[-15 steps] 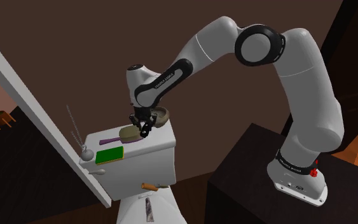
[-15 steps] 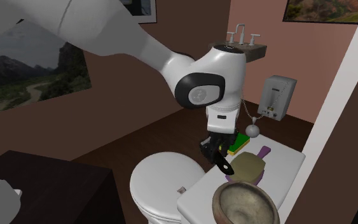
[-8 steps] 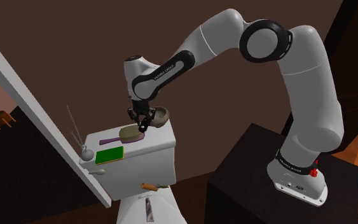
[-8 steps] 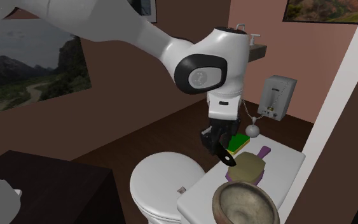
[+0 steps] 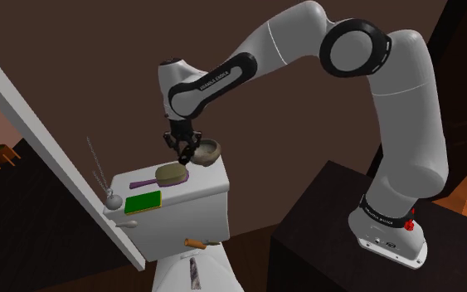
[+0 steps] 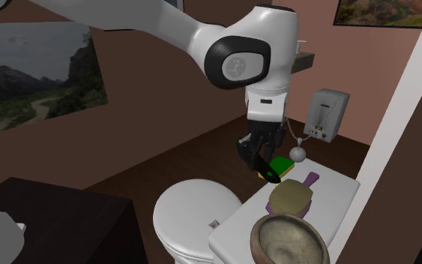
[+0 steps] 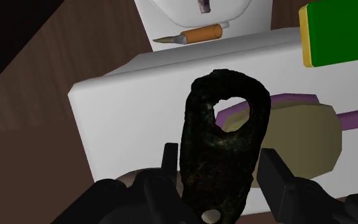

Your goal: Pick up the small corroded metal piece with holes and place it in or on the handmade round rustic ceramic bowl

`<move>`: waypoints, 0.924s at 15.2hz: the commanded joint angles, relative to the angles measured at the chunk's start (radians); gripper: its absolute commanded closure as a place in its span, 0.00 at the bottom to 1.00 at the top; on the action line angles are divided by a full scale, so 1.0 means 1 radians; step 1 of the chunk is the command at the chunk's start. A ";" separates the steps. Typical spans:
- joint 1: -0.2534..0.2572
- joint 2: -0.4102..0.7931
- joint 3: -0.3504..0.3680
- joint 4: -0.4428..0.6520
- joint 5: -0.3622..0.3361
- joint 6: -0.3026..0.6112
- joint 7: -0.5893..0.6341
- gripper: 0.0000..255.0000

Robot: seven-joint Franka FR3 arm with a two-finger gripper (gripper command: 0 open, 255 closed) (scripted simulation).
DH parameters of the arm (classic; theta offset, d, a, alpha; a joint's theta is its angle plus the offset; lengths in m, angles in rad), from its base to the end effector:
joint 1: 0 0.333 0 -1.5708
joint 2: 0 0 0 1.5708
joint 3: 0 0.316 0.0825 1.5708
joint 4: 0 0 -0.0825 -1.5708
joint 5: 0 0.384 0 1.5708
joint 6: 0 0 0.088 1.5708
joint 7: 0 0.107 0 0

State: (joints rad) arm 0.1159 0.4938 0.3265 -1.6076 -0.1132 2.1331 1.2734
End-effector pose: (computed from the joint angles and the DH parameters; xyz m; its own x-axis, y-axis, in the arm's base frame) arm 0.6343 0.2626 0.3593 0.6869 -0.7260 -0.0337 -0.7261 -0.6837 -0.0726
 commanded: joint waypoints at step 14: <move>-0.162 0.066 -0.050 0.152 0.026 -0.094 -0.235 1.00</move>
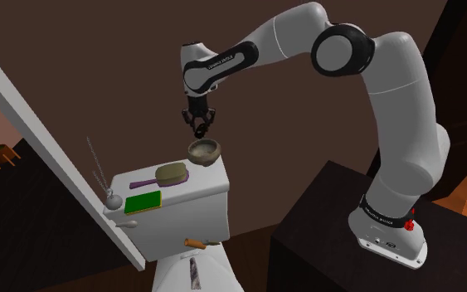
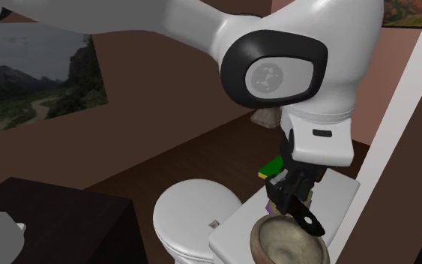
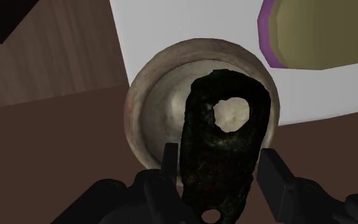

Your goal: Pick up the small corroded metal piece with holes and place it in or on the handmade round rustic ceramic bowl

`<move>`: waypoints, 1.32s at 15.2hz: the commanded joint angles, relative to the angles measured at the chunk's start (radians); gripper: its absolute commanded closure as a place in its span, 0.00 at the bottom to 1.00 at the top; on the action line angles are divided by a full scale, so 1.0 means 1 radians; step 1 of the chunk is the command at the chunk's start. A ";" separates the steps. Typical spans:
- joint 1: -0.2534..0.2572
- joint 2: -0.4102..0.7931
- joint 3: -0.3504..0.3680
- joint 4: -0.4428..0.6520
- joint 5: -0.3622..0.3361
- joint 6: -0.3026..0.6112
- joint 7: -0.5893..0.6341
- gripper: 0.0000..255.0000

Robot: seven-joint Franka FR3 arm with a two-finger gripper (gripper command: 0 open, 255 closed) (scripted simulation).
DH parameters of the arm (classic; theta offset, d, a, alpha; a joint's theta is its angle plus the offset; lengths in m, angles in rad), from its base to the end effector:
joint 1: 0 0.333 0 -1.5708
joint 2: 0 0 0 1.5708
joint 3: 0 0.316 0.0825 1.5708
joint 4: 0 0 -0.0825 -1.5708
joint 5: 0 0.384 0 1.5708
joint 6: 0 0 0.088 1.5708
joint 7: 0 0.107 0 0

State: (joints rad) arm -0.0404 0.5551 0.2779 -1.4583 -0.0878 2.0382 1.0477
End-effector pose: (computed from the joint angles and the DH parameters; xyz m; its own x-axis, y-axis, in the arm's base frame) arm 0.6975 0.1283 0.3747 0.6860 -0.7268 -0.0334 -0.7270 -0.6828 -0.0722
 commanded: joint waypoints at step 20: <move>0.000 0.080 -0.015 -0.068 -0.018 0.146 -0.004 1.00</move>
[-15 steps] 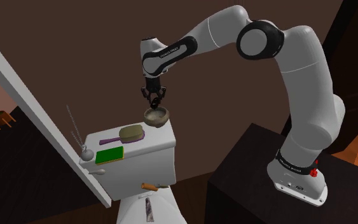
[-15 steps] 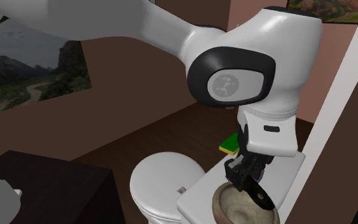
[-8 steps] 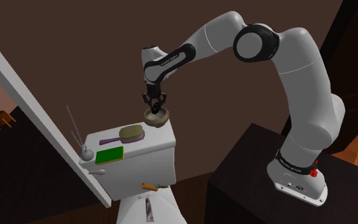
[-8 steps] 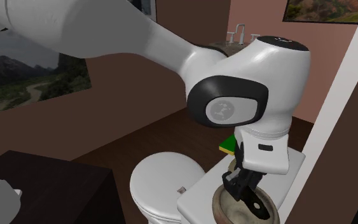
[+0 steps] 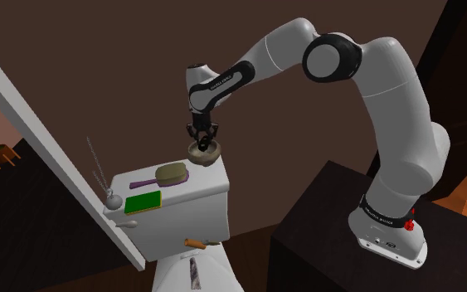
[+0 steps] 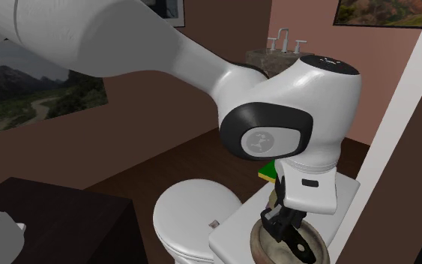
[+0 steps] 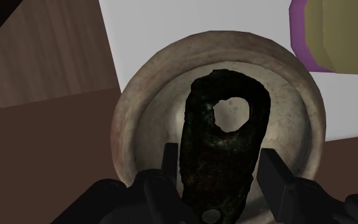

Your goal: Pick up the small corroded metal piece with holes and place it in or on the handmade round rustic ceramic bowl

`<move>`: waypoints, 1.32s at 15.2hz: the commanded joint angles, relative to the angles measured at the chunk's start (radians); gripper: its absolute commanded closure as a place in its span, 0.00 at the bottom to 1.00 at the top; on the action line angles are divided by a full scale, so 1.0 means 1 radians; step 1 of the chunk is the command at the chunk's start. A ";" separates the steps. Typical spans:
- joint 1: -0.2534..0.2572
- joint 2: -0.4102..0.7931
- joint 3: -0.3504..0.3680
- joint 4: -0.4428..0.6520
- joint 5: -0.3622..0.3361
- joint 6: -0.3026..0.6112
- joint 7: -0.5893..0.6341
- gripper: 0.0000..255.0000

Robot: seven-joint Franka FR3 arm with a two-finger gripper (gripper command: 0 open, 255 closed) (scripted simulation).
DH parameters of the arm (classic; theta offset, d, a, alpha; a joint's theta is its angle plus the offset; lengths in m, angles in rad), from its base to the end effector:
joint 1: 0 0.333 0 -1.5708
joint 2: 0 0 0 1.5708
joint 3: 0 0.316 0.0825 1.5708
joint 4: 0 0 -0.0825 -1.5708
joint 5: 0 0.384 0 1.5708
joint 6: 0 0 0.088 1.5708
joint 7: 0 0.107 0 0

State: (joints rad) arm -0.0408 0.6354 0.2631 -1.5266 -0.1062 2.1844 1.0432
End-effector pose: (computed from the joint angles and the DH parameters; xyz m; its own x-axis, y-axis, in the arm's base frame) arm 0.6991 0.1232 0.2996 0.6869 -0.7260 -0.0339 -0.7262 -0.6837 -0.0721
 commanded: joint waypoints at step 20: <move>-0.011 -0.062 0.010 0.031 0.015 -0.092 -0.009 0.00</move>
